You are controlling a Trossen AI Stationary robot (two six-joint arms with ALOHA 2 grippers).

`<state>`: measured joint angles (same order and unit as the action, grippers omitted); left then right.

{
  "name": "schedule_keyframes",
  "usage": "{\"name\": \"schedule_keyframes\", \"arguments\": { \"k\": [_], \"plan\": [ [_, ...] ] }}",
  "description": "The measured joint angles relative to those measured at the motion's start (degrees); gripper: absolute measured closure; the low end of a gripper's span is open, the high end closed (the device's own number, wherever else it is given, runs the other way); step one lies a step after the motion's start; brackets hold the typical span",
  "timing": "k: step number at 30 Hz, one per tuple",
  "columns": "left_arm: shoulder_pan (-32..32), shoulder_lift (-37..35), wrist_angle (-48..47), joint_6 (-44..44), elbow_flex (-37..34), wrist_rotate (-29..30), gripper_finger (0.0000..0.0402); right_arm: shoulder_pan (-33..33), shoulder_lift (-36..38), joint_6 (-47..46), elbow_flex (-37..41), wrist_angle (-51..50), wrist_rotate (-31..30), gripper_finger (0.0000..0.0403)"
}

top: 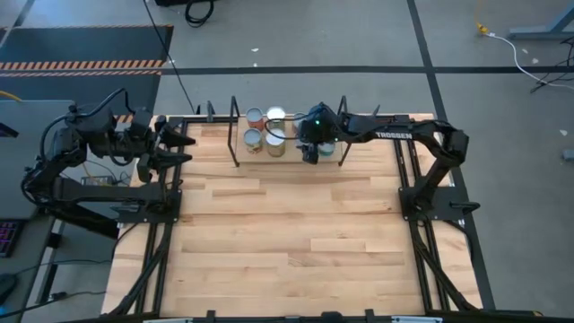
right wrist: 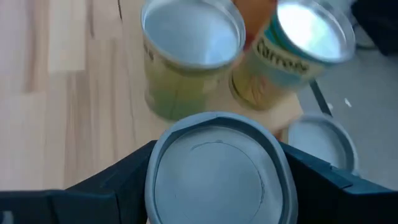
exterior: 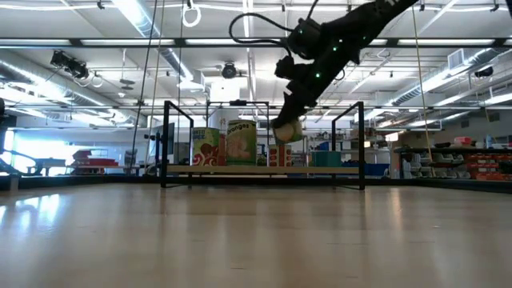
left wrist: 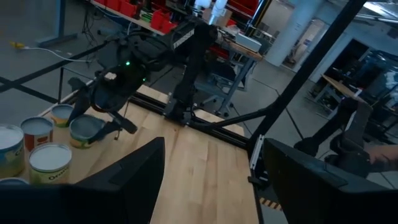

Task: Pick and place cans onto a shelf
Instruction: Put the canned sliced peaches on the shelf

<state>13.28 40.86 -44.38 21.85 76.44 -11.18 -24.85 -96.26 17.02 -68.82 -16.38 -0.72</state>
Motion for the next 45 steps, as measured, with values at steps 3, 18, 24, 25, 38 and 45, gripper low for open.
{"name": "schedule_keyframes", "arguments": {
  "k": [3,18,24,25,38,45],
  "plan": [
    [0.0,0.0,0.0,0.0,0.0,0.0,0.0127,-2.1,-0.8,0.6,0.1,0.4,4.7,0.0116],
    [0.0,0.0,0.1,0.0,0.0,0.0,0.0127,-4.4,-4.9,2.7,1.9,4.2,10.0,0.0115],
    [0.0,0.0,0.2,0.0,0.0,0.0,0.0127,-4.5,-6.6,2.7,1.7,5.5,9.7,0.0097],
    [0.0,0.0,0.3,0.0,0.0,0.0,0.0127,-4.5,-6.7,2.7,1.7,5.4,9.6,0.0089],
    [0.0,0.0,1.2,0.0,0.0,0.0,0.0127,-4.4,-6.7,2.5,0.2,4.8,8.3,0.0050],
    [0.0,0.0,1.3,0.0,0.0,0.0,0.0127,-4.5,-3.9,2.6,-6.5,-2.2,6.8,0.0053]
  ]
}}
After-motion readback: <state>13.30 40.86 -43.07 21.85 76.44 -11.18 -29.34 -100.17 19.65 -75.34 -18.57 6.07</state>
